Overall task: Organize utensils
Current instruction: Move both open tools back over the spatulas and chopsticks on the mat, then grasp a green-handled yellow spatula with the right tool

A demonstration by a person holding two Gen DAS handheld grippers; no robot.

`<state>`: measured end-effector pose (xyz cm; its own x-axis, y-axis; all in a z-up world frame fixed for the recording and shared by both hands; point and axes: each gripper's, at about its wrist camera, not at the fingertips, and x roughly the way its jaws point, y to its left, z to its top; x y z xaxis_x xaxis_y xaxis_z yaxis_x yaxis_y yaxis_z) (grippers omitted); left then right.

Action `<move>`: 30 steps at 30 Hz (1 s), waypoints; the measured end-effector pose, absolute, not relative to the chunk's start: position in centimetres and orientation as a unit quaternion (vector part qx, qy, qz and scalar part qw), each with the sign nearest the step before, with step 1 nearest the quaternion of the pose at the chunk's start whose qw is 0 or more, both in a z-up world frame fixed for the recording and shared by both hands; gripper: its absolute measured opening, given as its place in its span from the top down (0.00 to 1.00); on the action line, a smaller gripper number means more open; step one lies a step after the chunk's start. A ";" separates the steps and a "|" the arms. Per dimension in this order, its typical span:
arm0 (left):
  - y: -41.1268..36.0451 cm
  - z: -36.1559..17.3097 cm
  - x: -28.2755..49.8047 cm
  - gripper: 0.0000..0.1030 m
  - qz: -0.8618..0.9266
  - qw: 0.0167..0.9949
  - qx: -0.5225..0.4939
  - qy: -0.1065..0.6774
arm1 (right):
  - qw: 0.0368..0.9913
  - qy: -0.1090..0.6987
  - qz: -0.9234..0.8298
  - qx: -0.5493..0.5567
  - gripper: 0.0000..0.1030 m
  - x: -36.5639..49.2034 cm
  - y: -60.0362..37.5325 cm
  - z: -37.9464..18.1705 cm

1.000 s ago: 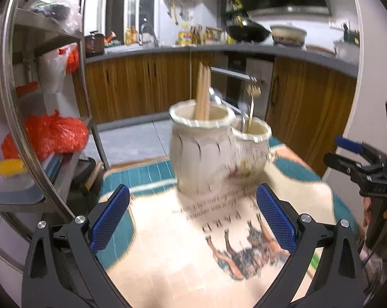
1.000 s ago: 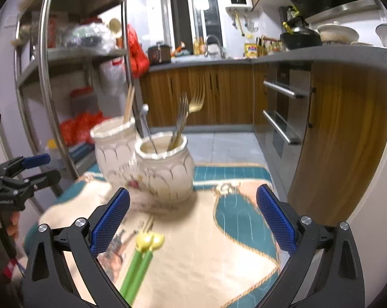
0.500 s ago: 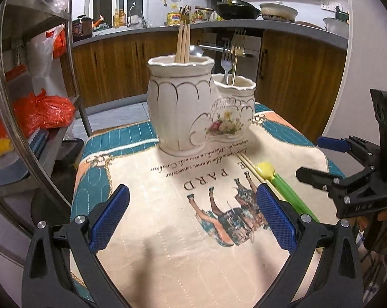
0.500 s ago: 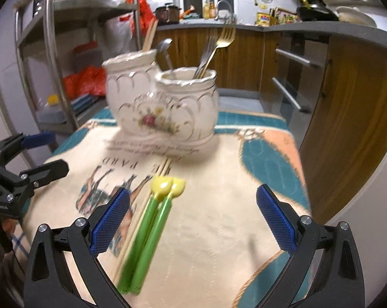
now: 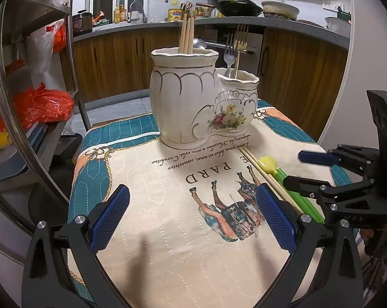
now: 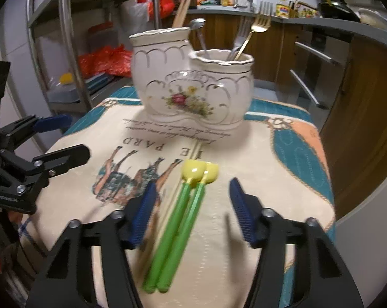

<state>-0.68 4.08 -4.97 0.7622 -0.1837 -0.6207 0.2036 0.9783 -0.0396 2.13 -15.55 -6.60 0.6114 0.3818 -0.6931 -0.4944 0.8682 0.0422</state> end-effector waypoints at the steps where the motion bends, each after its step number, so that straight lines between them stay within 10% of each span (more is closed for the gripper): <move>1: 4.1 -5.0 -0.7 0.06 -0.104 0.938 0.015 0.329 | 0.892 0.369 0.249 -0.076 0.57 2.1 -15.4 -6.7; 7: 4.1 -4.7 -0.7 0.06 -0.108 0.939 0.013 0.327 | 0.880 0.394 0.256 -0.069 0.78 2.4 -14.7 -7.1; 30: 2.1 -4.5 -0.3 0.06 -0.113 0.933 0.019 0.342 | 0.887 0.376 0.269 0.009 0.90 2.8 -17.3 -4.9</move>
<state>-0.32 2.12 -4.49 0.7403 -0.1976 -0.6426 0.2236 0.9738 -0.0419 2.76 -17.35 -4.93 0.5724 0.4850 -0.6612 -0.4707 0.8546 0.2193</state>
